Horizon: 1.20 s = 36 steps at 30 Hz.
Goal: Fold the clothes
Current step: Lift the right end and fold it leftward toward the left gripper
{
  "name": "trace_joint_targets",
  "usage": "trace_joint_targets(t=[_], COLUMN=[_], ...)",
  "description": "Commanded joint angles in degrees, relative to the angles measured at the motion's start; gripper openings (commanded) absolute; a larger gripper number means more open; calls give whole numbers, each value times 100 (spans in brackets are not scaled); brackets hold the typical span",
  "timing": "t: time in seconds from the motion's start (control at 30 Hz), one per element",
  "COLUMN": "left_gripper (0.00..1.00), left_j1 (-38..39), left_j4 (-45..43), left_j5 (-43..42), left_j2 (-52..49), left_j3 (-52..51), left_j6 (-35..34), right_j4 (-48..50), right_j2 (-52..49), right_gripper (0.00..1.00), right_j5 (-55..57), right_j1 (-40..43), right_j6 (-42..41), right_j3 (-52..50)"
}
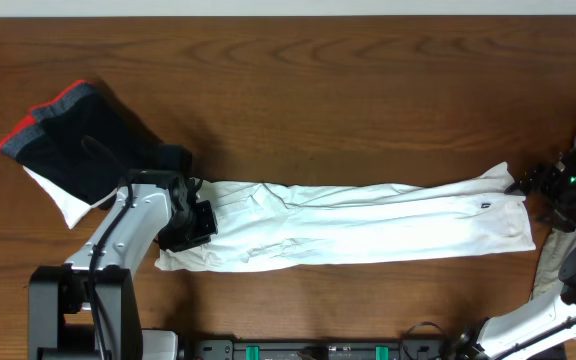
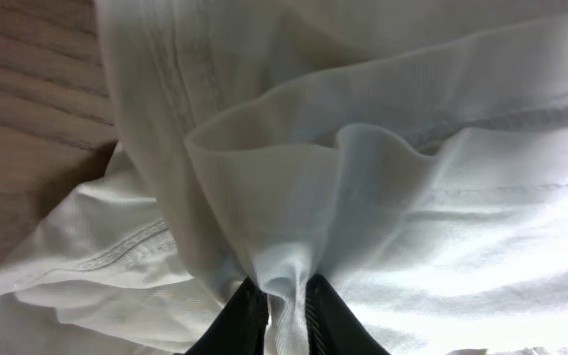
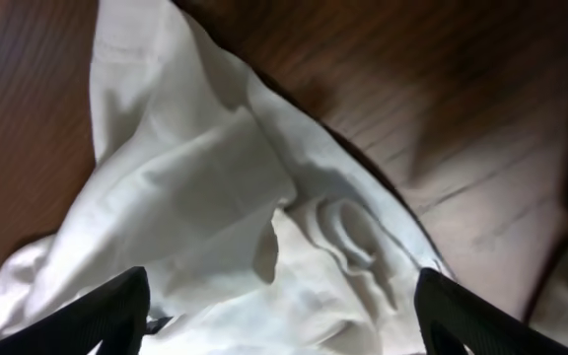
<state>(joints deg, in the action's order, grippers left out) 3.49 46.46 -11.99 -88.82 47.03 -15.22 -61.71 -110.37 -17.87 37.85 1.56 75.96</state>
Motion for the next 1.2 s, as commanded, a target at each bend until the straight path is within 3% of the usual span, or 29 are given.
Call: trace_joint_targets(t=[0.0, 0.17, 0.47, 0.63, 1.1, 1.17], left_gripper=[17, 17, 17, 17, 17, 32], left_j1=[-2, -2, -2, -2, -2, -2], left_j4=[17, 15, -7, -26, -2, -2], left_j5=[70, 68, 70, 68, 66, 61], left_j2=[-13, -13, -13, -13, -13, -13], left_j3=[-31, -31, -31, -31, -31, -31], left_j6=[-13, -13, -11, -13, -13, -13], right_j4=[-11, -201, 4, 157, 1456, 1493], right_j2=[136, 136, 133, 131, 129, 129], right_gripper=[85, 85, 87, 82, 78, 77], right_j5=[-125, -595, 94, 48, 197, -57], right_j1=[-37, -35, -20, 2, 11, 11], right_j6=[682, 1622, 1740, 2203, 2376, 2378], right_j3=[-39, -39, -157, -380, -1386, -1423])
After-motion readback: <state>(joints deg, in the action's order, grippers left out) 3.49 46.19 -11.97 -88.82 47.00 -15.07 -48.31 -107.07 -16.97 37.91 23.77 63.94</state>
